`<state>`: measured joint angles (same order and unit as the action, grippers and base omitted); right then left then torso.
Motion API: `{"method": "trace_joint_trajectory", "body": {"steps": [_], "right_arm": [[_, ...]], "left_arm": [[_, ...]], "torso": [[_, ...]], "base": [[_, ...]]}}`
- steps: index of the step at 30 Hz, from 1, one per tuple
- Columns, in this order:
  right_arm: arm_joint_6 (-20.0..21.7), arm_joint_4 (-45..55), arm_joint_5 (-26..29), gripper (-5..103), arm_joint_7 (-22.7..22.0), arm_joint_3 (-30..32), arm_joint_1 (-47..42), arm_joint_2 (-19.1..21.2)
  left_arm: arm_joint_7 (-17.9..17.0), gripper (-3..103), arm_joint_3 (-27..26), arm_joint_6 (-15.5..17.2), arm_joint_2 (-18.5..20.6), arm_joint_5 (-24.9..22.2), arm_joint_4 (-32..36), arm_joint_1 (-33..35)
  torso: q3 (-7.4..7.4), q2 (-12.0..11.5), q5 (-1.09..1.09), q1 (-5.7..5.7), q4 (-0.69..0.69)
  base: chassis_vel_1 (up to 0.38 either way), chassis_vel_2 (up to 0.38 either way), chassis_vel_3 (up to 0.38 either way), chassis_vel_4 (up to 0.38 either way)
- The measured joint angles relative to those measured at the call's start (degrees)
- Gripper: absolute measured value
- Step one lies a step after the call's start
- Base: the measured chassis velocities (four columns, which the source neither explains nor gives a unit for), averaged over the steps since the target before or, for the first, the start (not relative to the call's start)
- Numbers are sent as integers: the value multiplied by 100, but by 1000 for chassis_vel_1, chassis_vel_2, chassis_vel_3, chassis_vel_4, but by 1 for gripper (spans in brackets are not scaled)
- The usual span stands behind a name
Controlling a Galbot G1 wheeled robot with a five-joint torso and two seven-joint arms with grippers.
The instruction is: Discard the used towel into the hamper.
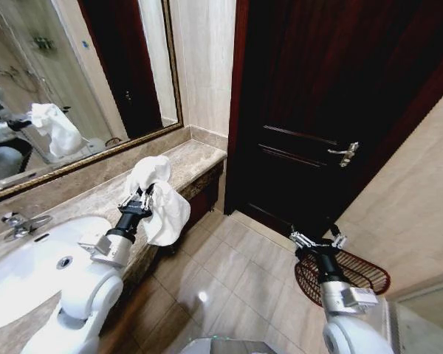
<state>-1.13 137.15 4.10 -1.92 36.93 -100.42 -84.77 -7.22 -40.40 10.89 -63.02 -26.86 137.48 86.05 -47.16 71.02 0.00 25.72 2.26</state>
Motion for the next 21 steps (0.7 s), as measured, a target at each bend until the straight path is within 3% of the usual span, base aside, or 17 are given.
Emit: {"method": "trace_joint_trajectory", "body": {"steps": [11, 21], "right_arm": [[-10, 1, -107, 100, -1, -61, 5, -83], [-18, 35, -163, 100, 1, -116, -27, -149]], "left_arm": [[159, 15, -31, -247, 25, 179, -168, 32], [322, 15, -45, -467, 45, 353, -288, 97]], "torso": [[190, -344, -1, -162, 0], [286, -520, -1, -241, -1]], "base": [[0, 0, 0, 0], [0, 0, 0, 0]]}}
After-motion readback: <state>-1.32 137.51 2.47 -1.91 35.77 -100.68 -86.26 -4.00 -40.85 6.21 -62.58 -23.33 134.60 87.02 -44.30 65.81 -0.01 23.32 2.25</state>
